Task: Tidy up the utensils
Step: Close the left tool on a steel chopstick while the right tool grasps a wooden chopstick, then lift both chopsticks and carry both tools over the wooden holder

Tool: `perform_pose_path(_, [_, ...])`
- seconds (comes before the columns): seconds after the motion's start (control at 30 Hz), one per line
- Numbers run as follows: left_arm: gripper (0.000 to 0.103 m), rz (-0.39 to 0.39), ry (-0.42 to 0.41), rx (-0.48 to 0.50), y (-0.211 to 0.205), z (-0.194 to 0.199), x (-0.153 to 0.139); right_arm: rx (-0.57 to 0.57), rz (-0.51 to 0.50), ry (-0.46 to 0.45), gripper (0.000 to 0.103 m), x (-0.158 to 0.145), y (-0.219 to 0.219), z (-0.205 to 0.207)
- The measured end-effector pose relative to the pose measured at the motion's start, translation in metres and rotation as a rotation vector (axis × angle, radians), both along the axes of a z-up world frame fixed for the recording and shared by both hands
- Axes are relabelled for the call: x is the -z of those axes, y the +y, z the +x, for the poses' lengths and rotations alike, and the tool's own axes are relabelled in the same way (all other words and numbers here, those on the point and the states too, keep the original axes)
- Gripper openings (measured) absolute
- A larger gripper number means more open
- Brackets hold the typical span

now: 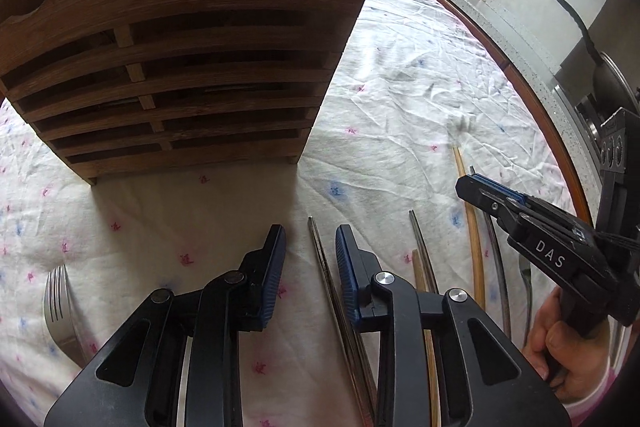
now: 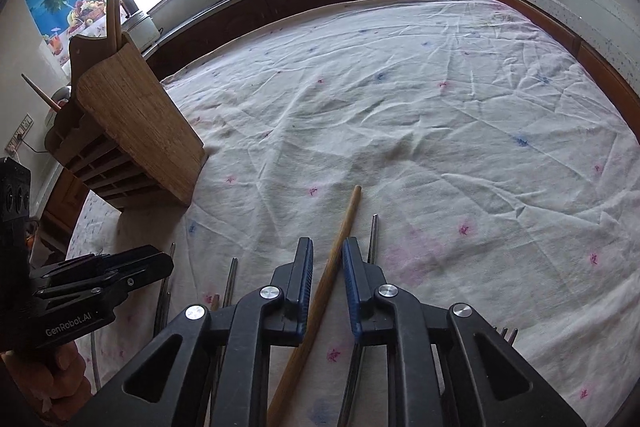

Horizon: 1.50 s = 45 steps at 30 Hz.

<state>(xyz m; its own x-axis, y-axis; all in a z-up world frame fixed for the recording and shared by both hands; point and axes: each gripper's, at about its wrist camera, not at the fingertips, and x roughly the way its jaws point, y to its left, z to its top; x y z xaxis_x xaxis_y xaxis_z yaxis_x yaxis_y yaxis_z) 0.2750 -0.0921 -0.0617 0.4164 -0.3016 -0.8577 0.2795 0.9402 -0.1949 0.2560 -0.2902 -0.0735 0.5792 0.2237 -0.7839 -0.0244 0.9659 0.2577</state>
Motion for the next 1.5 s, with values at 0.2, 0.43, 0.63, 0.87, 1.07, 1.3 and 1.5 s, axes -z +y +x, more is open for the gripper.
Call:
perform_pose_path(0.2, [0.010,0.086,-0.042,0.029,-0.009,-0.005,0.000,-0.018,-0.050,-0.005,0.014,0.001,0.007,0.013])
perform_pose_path(0.43, [0.005,0.107,-0.066,0.045,-0.008,-0.010,-0.002,-0.028,-0.127,-0.017,0.011,0.001,0.017,0.013])
perform_pose_path(0.63, [0.003,0.040,-0.059,0.024,0.012,-0.017,-0.010,-0.017,-0.044,-0.025,0.006,-0.007,0.013,0.004])
perform_pose_path(0.87, [0.003,-0.045,-0.124,-0.005,0.045,-0.042,-0.048,-0.021,0.034,-0.098,0.006,-0.042,0.012,-0.026])
perform_pose_path(1.07, [0.003,-0.122,-0.200,-0.030,0.072,-0.064,-0.087,-0.023,0.052,-0.185,0.005,-0.080,0.013,-0.052])
perform_pose_path(1.3, [0.003,-0.166,-0.288,-0.045,0.090,-0.097,-0.118,-0.028,0.059,-0.274,0.005,-0.116,0.013,-0.078])
perform_pose_path(1.5, [0.003,-0.195,-0.359,-0.060,0.100,-0.121,-0.146,-0.039,0.058,-0.355,0.006,-0.146,0.017,-0.103])
